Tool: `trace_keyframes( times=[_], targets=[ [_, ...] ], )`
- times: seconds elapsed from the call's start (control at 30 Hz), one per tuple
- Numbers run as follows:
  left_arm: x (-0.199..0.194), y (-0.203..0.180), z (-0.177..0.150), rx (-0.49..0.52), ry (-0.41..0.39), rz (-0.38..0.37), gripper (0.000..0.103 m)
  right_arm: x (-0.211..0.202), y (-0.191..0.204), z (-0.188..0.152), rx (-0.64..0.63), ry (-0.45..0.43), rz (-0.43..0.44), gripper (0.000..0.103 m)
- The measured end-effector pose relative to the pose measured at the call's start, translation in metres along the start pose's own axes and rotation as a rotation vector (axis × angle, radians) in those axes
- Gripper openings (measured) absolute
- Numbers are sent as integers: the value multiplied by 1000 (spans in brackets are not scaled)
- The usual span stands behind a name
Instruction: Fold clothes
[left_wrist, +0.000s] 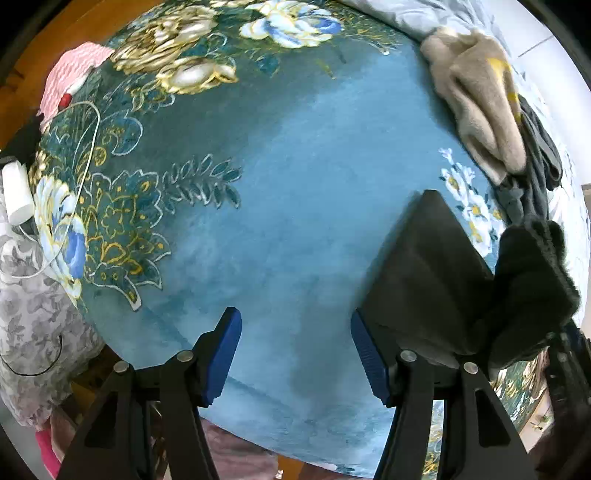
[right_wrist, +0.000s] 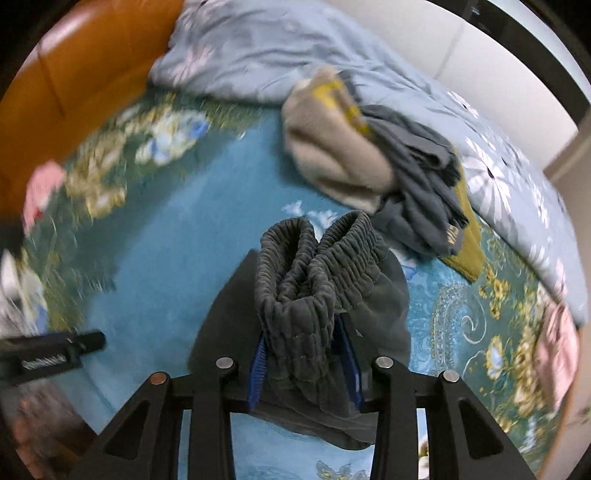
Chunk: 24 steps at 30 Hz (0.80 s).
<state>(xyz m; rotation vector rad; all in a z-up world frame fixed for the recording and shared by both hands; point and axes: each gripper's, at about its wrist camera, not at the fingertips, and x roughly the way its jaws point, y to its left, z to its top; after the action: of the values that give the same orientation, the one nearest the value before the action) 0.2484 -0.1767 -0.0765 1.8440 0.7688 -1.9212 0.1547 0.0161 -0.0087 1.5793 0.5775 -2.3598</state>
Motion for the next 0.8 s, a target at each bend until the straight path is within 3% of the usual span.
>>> trace_keyframes(
  times=[0.1,0.13,0.27,0.37,0.43,0.63,0.67,0.7,0.8],
  targets=[
    [5,7,3,-18,12,-4,63,10,20,-6,-53,26,-12,48],
    [6,9,4,-24,15,-8,63,11,23,-8,-50,37,17,53],
    [12,8,9,-40,28,-43,63,12,27,-14,-34,67,129,54],
    [17,4,12,-45,39,-109,63,1,-3,-23,103,34,235,54],
    [22,-2,13,-43,55,-192,63,-3,-38,-33,211,23,250,56],
    [54,-43,9,-59,183,-483,66,9,-126,-76,460,127,145,56],
    [60,-50,8,-63,206,-527,72,9,-135,-82,481,137,133,56],
    [64,-59,8,-58,209,-529,76,8,-142,-88,500,146,122,56],
    [77,-79,10,-55,218,-530,76,8,-154,-99,532,169,106,56]
  ],
)
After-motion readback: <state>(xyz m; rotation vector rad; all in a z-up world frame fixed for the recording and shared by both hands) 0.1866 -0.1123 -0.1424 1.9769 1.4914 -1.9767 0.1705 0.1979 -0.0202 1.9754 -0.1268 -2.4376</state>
